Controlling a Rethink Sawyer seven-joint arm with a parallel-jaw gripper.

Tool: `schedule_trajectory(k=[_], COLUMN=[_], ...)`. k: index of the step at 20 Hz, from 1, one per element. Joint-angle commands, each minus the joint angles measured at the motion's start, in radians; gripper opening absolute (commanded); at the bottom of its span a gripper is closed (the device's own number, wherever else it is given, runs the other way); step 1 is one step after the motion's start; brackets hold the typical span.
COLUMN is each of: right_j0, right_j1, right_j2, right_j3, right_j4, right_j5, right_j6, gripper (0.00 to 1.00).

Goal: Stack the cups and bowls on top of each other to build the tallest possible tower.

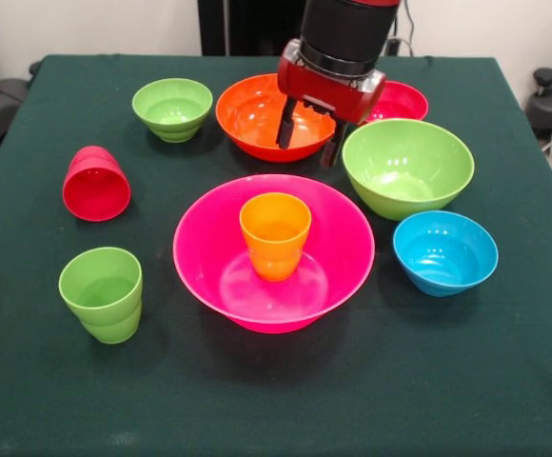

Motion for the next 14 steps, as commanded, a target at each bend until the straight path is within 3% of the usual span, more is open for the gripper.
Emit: schedule_trajectory(k=[1, 4, 11, 14], right_j0=[0.045, 0.034, 0.061, 0.062], right_j1=[0.085, 0.093, 0.111, 0.129], right_j2=[-0.061, -0.059, -0.113, -0.134], right_j3=[-0.005, -0.001, 0.024, 0.005], right_j4=[0.081, 0.094, 0.171, 0.207], right_j5=[-0.047, -0.059, -0.127, -0.067], right_j6=[0.296, 0.292, 0.417, 0.429], gripper=[1.0, 1.0, 1.0, 1.0])
